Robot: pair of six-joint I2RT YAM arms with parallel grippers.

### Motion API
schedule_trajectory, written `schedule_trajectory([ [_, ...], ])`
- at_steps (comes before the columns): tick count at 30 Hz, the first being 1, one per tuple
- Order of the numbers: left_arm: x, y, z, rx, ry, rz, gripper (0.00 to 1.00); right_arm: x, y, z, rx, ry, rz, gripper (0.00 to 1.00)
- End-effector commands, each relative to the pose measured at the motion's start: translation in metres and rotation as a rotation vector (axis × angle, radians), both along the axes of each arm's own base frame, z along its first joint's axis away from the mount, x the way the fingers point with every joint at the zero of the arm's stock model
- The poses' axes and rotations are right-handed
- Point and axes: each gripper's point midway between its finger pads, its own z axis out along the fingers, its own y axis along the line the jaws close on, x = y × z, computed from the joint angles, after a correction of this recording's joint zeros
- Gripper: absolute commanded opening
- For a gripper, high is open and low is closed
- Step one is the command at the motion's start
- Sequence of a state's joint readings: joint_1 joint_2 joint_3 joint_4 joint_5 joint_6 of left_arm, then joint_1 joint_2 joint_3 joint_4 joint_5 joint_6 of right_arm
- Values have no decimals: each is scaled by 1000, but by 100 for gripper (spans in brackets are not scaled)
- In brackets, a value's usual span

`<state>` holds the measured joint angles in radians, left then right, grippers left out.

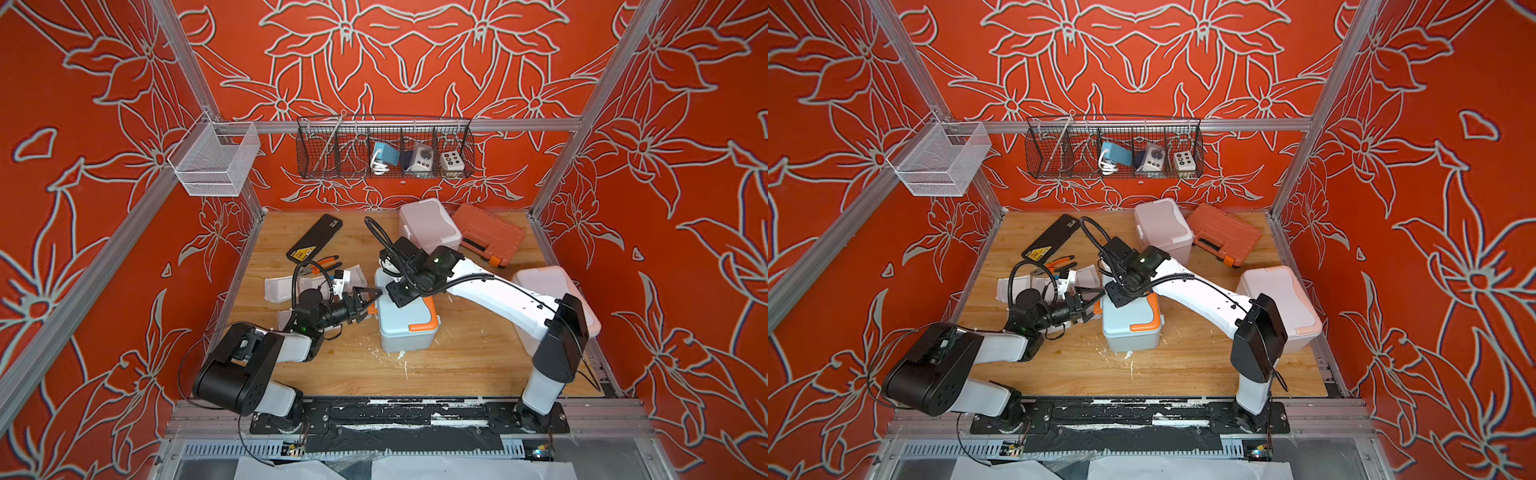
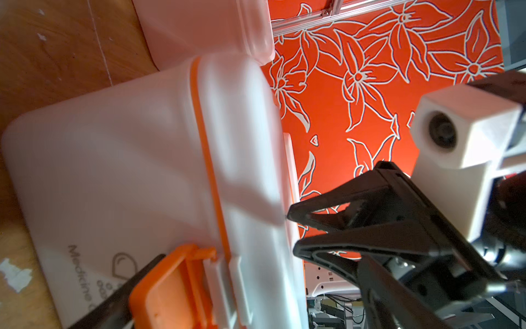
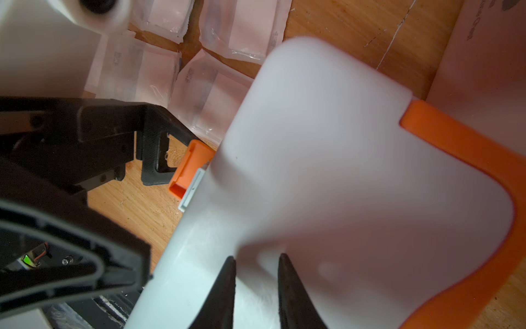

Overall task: Open first aid kits and take out gauze
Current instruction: Fasten the fastener of the first aid kit.

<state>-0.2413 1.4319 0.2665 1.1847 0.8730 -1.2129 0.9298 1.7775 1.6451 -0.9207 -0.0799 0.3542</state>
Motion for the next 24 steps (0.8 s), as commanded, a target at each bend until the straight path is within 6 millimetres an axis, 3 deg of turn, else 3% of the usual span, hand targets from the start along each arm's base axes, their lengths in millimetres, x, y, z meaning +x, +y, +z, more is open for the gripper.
schedule_trajectory([
  [1, -10, -5, 21, -25, -68, -55, 97, -25, -21, -41, -128, 137, 0, 27],
  [24, -8, 11, 29, -19, -57, -3, 97, -26, -18, -41, -113, 147, 4, 25],
])
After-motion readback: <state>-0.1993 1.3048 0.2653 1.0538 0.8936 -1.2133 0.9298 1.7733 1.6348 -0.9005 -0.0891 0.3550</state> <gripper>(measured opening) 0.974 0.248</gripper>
